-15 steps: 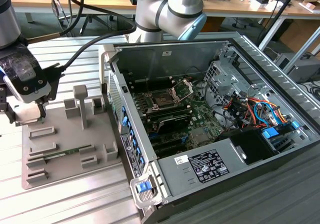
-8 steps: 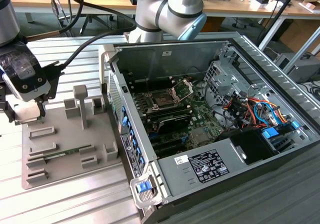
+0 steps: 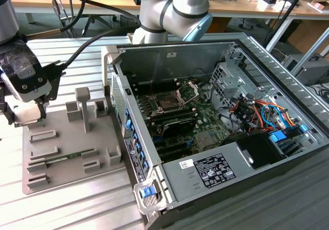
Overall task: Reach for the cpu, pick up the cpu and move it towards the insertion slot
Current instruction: 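Pick up the cpu and move it towards the insertion slot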
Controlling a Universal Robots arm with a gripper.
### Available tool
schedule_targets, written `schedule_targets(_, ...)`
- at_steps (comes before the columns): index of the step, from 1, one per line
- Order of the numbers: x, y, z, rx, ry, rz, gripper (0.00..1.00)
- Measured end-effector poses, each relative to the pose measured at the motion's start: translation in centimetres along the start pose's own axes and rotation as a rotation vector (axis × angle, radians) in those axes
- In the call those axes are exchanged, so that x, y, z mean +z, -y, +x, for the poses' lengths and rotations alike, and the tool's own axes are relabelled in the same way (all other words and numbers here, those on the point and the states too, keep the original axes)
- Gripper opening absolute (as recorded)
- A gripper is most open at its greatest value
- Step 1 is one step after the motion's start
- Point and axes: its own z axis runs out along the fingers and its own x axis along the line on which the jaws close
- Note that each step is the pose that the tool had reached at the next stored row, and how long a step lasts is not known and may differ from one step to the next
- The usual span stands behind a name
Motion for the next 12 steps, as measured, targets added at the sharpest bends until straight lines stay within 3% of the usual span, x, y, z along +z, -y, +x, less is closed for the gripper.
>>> schedule_targets(12, -0.65, -0.01, 0.0, 0.0, 0.0001, -0.0001, 0.55)
